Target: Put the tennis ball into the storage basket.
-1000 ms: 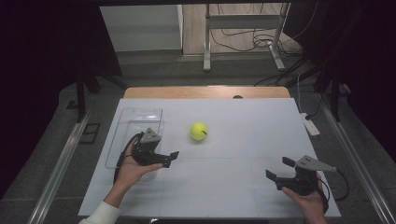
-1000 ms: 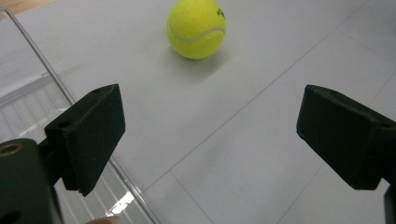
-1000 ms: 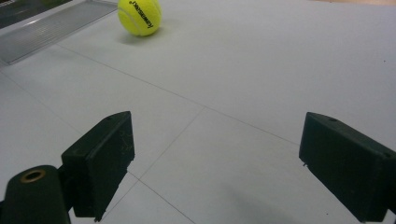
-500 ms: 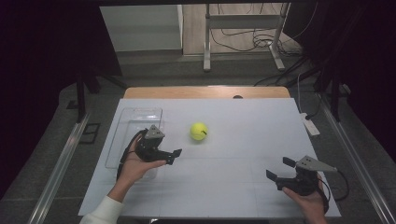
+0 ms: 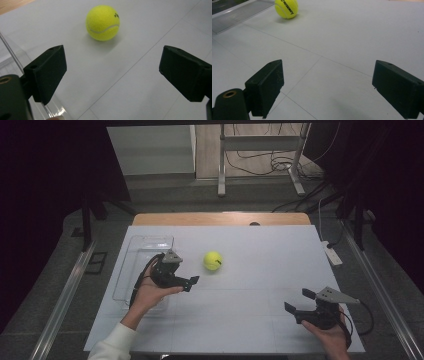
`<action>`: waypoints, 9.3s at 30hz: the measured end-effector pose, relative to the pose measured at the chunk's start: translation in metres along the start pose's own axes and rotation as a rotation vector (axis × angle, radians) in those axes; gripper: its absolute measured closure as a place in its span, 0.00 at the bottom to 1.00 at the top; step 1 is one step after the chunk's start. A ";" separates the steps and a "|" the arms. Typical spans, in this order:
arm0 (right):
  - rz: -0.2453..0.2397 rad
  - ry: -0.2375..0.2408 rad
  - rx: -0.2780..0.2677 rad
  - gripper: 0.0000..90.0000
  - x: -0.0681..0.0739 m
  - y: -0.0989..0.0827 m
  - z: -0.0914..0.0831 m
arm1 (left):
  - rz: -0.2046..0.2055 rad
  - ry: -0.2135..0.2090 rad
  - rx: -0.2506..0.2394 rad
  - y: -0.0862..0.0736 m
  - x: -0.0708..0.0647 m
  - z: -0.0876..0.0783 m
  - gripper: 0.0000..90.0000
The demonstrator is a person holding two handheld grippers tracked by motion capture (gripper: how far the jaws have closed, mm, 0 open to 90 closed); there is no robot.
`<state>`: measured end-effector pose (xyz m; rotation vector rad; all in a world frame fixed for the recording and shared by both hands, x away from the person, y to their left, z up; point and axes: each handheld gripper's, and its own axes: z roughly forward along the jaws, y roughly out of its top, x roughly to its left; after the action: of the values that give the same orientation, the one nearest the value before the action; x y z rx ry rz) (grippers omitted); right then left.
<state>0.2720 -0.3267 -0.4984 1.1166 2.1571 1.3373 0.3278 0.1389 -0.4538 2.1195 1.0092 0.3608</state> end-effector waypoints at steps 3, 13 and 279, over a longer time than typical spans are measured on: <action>0.000 -0.002 -0.002 0.12 0.000 0.000 -0.001 | 0.005 -0.004 0.000 0.004 0.000 0.001 0.09; 0.001 -0.001 0.000 0.12 0.000 0.000 0.000 | 0.027 -0.028 -0.006 0.014 -0.001 0.003 0.09; 0.007 -0.014 0.026 0.12 -0.002 -0.003 0.009 | -0.018 -0.031 -0.098 0.049 0.020 0.007 0.30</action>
<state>0.2780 -0.3234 -0.5052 1.1407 2.1690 1.3042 0.3720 0.1304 -0.4240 2.0211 0.9726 0.3600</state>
